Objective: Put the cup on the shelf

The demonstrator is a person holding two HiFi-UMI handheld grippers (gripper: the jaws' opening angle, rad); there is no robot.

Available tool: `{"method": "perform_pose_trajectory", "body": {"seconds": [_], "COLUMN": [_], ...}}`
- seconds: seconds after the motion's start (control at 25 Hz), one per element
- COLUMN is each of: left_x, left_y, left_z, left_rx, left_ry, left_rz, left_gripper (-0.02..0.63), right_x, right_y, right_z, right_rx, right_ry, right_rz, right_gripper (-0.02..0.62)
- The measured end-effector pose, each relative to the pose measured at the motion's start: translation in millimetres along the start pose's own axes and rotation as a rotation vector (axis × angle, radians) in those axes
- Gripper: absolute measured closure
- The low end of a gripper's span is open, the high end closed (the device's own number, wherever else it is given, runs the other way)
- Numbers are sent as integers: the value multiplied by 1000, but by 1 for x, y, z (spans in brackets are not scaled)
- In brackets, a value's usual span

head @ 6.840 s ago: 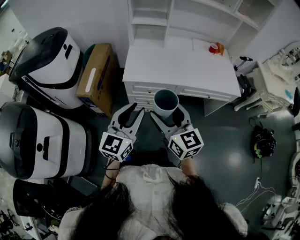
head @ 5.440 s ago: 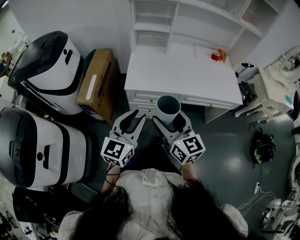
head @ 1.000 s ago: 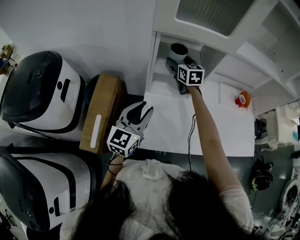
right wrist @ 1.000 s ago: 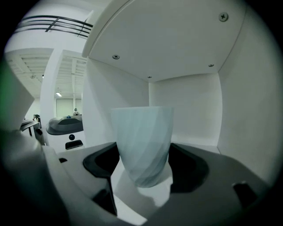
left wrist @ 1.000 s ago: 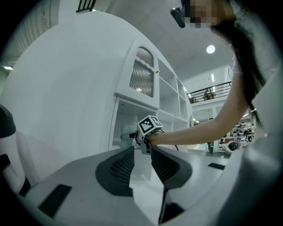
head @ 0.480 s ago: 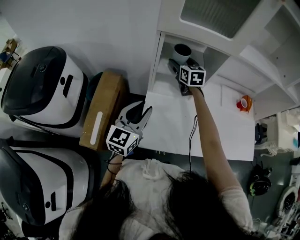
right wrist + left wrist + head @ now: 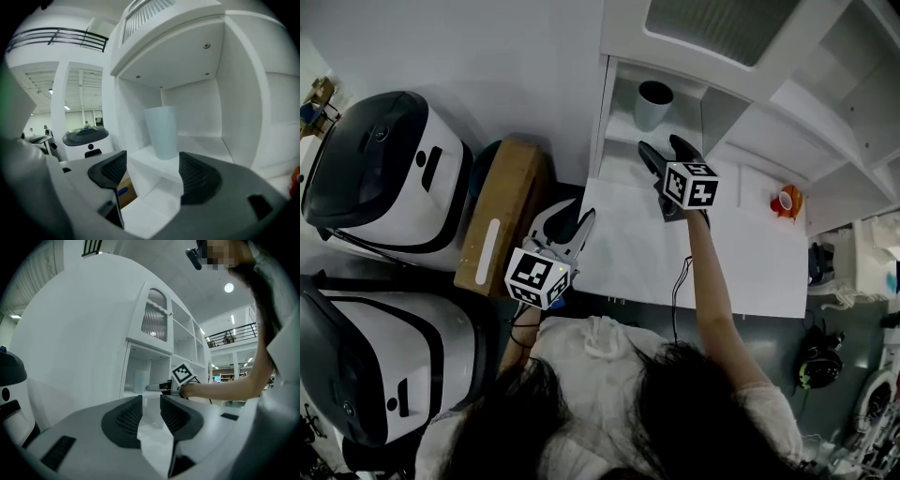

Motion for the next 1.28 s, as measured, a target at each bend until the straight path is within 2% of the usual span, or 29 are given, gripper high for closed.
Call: {"method": "perform_pose_trajectory", "body": {"seconds": [0.36, 0.76, 0.96, 1.2, 1.24, 1.28], "left_x": [-44, -121, -160, -199, -205, -210], "left_y": [9, 26, 40, 60, 63, 64], "left_z": [-10, -8, 5, 37, 42, 47], "left_rx": [27, 70, 91, 139, 146, 153], "left_ry": [23, 45, 8, -84, -92, -98], "left_rz": [20, 22, 32, 52, 53, 53], "left_gripper": [478, 477, 477, 477, 478, 477], "right_x": [31, 67, 72, 72, 71, 72], "right_y": [37, 88, 117, 140, 142, 144], "right_z": [111, 212, 255, 297, 303, 308], "right_rx": [-101, -77, -51, -51, -58, -66], "right_ry": [-89, -193, -226, -271, -267, -263], "right_rz": [-89, -62, -60, -70, -70, -77], "right_gripper": [241, 242, 242, 254, 274, 327]}}
Point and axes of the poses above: the fingertips, and each gripper's own axes: z backward along the fingers, x to its left, y out of its underside, the point moved 7 cm from there along z, backward along the fingers
